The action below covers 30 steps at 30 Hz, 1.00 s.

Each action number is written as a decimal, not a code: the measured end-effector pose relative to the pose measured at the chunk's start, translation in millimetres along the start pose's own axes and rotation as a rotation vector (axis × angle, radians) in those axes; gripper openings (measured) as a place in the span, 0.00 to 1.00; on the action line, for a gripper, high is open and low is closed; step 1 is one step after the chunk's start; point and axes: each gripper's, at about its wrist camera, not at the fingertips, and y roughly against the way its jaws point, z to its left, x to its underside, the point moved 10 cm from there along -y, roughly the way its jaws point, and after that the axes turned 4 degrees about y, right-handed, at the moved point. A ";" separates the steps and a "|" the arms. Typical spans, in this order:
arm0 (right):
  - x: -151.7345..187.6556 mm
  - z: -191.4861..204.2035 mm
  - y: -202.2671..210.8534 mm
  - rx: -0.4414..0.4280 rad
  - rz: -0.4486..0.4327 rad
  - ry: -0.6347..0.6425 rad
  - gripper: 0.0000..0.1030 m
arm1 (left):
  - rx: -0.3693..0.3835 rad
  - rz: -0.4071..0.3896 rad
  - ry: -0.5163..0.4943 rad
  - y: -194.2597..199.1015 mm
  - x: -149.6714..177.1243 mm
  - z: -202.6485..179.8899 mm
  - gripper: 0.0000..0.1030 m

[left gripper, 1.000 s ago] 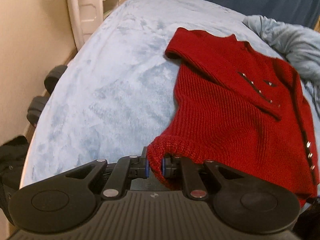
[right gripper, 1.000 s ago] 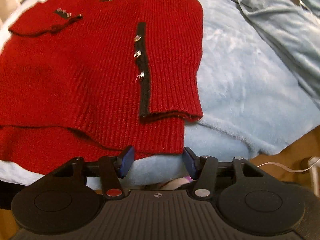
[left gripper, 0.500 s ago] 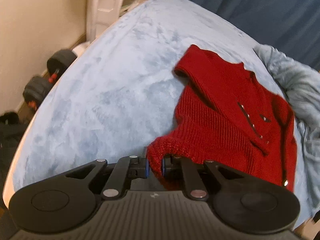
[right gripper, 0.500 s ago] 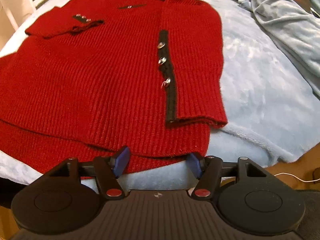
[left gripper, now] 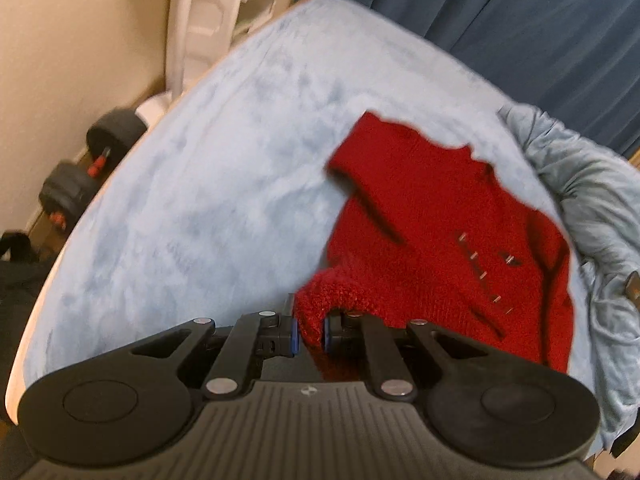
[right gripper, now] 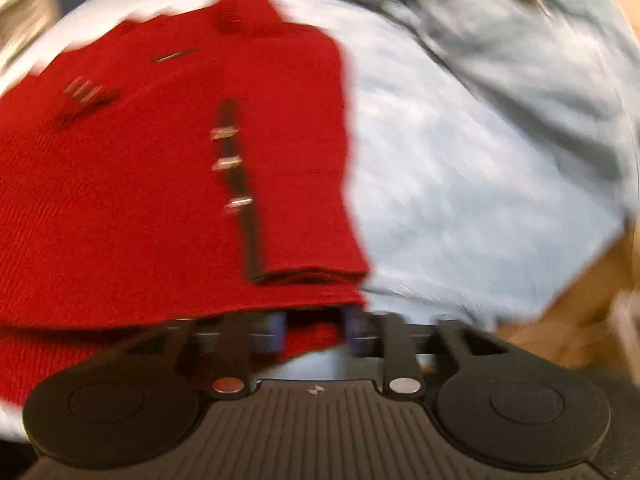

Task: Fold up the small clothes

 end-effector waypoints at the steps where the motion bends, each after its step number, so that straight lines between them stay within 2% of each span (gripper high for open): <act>1: -0.1 -1.5 -1.8 -0.012 0.003 -0.007 0.16 | -0.019 0.010 -0.007 -5.7 6.5 5.5 0.11; 3: 0.9 5.3 -1.8 -0.004 -0.005 0.043 0.13 | -0.053 0.032 -0.028 -16.1 20.6 14.5 0.11; 4: 0.3 10.2 -1.7 -0.020 -0.002 0.080 0.03 | -0.068 0.045 -0.040 -20.1 27.9 19.4 0.11; 7: -11.3 12.7 14.9 -0.040 0.008 0.195 0.02 | -0.062 0.057 -0.069 -17.0 44.8 26.7 0.11; 10: -37.8 -6.7 61.5 -0.059 -0.076 0.279 0.02 | -0.017 0.041 -0.128 8.6 58.5 20.6 0.11; 13: -49.3 -31.0 88.6 -0.050 -0.097 0.300 0.02 | -0.032 0.054 -0.187 19.9 82.4 20.5 0.11; 15: -40.4 -39.1 80.6 -0.046 -0.050 0.296 0.02 | -0.049 0.089 -0.175 14.4 101.3 31.7 0.08; 18: -11.3 -34.4 44.8 -0.011 0.056 0.333 0.02 | -0.071 0.136 -0.135 -5.4 122.4 47.7 0.08; 21: 7.1 -18.1 18.8 0.013 0.155 0.362 0.03 | -0.100 0.140 -0.192 -14.2 124.9 45.1 0.09; 22: 7.2 -16.5 20.5 0.021 0.172 0.361 0.05 | -0.098 0.142 -0.201 -13.3 123.1 44.9 0.12; 23: 6.1 -18.1 23.8 0.020 0.184 0.361 0.09 | -0.098 0.136 -0.210 -9.7 119.6 45.4 0.20; 24: 6.3 -19.1 31.9 0.019 0.185 0.364 0.21 | -0.097 0.124 -0.220 -5.2 115.9 45.7 0.46; 25: 2.3 -22.3 38.9 0.020 0.169 0.361 0.41 | -0.114 0.111 -0.230 0.7 111.5 48.0 0.63; 26: -0.8 -25.0 49.5 0.020 0.141 0.349 0.51 | -0.154 0.089 -0.239 9.2 106.8 53.2 0.86; 27: -5.7 -27.6 61.2 0.018 0.108 0.335 0.57 | -0.170 0.058 -0.248 17.6 104.4 54.7 0.90; 30: -26.5 -27.6 97.2 0.009 0.006 0.303 0.57 | -0.164 -0.029 -0.314 43.2 91.4 44.8 0.90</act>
